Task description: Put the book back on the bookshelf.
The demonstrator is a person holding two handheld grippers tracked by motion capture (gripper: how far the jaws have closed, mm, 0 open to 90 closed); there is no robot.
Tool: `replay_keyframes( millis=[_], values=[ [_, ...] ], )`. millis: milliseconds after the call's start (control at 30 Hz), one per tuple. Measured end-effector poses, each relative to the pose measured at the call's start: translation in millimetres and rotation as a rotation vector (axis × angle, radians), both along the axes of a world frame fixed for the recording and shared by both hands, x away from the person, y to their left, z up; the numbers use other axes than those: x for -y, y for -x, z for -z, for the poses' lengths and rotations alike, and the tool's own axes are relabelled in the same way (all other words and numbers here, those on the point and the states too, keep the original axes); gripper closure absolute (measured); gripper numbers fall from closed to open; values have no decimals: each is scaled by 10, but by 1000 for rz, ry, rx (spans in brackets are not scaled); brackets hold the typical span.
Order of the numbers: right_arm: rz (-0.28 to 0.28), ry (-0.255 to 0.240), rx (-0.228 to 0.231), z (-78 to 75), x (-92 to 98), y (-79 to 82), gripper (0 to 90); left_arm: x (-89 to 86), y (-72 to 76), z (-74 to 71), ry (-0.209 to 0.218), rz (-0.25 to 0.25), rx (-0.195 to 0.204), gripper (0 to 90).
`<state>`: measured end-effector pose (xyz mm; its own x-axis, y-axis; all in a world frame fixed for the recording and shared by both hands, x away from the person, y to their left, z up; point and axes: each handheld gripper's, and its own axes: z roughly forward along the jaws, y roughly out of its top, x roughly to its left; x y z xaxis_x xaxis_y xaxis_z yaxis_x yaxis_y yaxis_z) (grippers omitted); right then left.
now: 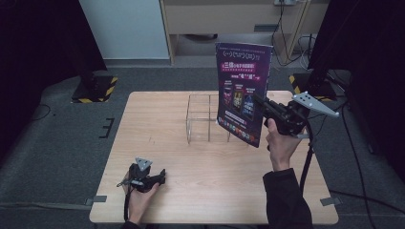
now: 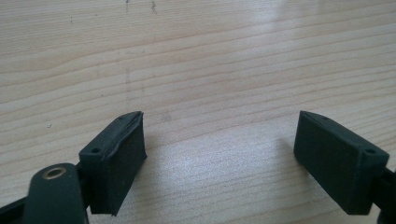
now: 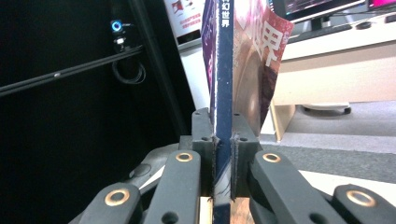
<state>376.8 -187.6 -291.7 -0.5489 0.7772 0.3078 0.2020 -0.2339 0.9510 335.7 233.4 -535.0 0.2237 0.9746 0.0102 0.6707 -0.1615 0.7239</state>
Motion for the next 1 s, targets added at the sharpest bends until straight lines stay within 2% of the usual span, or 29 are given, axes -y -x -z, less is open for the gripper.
replay_keyframes(
  millis=[400,800,1000],
  values=[
    [82,-6,0,-6,201,-126,844,1,-1,0,-1,1,-1,153],
    [152,52,-12,96,233,-313,843,1,-1,0,-1,1,-1,152],
    [172,40,-10,184,246,-387,843,2,-2,1,0,0,0,151]
  ],
)
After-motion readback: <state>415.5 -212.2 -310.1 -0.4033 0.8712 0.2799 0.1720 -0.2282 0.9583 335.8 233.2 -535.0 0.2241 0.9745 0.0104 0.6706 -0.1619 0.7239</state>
